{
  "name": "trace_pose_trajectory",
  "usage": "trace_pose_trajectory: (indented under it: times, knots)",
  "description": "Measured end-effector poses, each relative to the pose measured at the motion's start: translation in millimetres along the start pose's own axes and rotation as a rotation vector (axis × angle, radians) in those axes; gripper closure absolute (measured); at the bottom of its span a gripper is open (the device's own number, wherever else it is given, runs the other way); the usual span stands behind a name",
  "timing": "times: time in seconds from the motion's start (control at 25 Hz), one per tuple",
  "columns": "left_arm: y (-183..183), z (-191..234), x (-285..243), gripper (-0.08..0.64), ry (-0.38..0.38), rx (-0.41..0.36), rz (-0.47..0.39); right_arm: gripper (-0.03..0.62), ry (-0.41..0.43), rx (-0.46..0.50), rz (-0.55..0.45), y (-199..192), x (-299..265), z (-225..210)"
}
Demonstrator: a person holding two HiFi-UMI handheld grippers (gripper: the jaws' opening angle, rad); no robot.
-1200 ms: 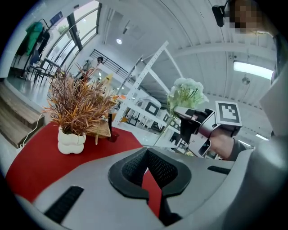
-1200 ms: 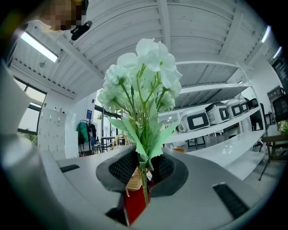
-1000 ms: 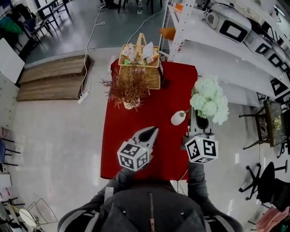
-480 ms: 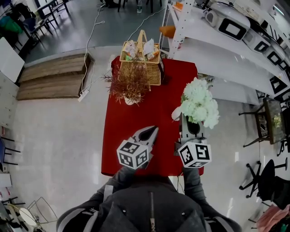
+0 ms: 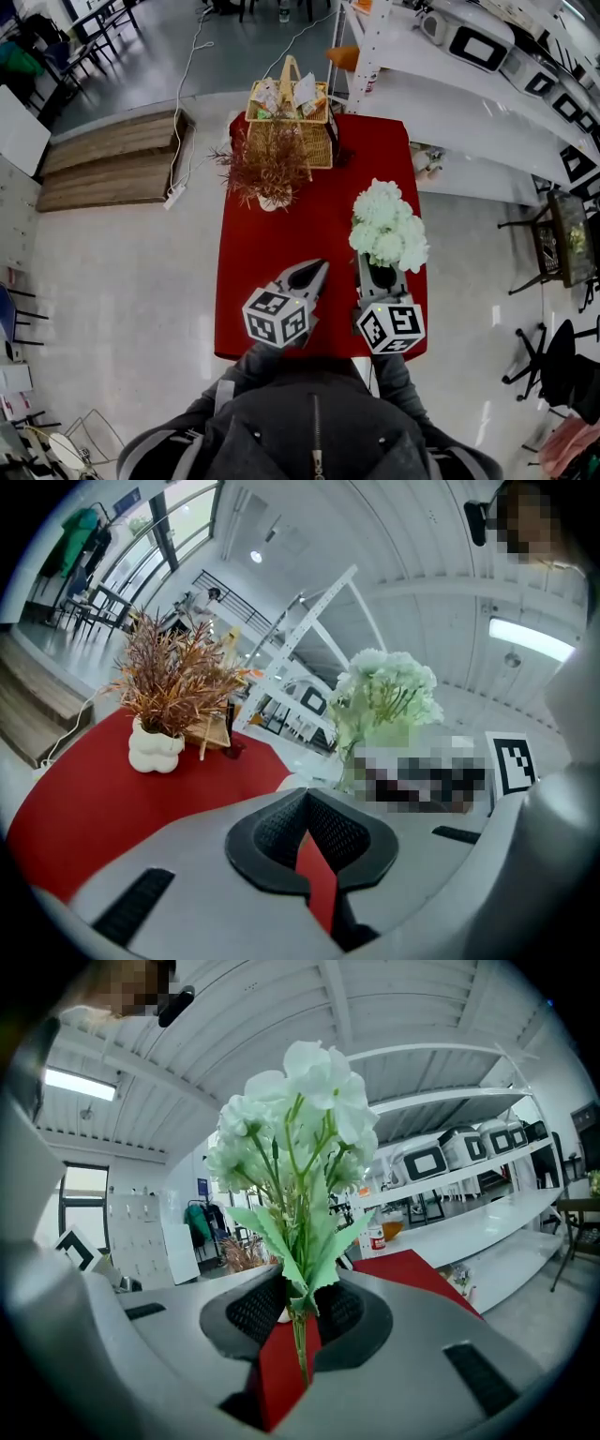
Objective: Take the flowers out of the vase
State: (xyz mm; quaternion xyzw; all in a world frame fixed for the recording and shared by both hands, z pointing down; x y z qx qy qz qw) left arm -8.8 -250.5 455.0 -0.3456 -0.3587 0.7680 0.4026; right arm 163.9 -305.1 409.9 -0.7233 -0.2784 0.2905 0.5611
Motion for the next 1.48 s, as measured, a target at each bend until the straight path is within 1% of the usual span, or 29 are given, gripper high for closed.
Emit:
trace_pose_trajectory:
  times: [0.24,0.32,0.48,0.68,1.0,1.24,1.48]
  knots:
    - [-2.6,1.6,0.3,0.552,0.002,0.010,0.010,0.518,0.006,-0.074,0.096,-24.9,6.9,4.3]
    - [-3.0,1.4,-0.9,0.552,0.000,0.011,0.012,0.518,0.012,-0.099,0.114,-30.5,8.8,4.8]
    - [-2.6,-0.7,-3.0,0.552,-0.002,0.007,0.010,0.518,0.021,-0.111,0.134,-35.0,11.3,5.9]
    - [-1.7,-0.1,-5.2,0.552,0.001,0.005,0.008,0.518,0.024,-0.144,0.142,-37.5,10.6,5.3]
    - [0.0,2.8,-5.3,0.552,0.017,0.009,-0.004,0.518,0.037,-0.164,0.147,-36.5,6.2,2.7]
    - [2.7,5.9,-5.1,0.552,0.031,0.011,-0.011,0.518,0.054,-0.167,0.147,-35.4,1.1,4.3]
    - [4.1,6.9,-6.6,0.552,0.033,0.011,-0.009,0.518,0.052,-0.167,0.135,-32.3,-1.2,1.9]
Point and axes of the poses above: the fingertips, and each gripper's own axes: x backward along the fingers, z to its left, y out of its top, the point moved 10 cm from there along x, backward along the fingers, and after that the axes turned 1 degree about y, right-handed, at the moved point
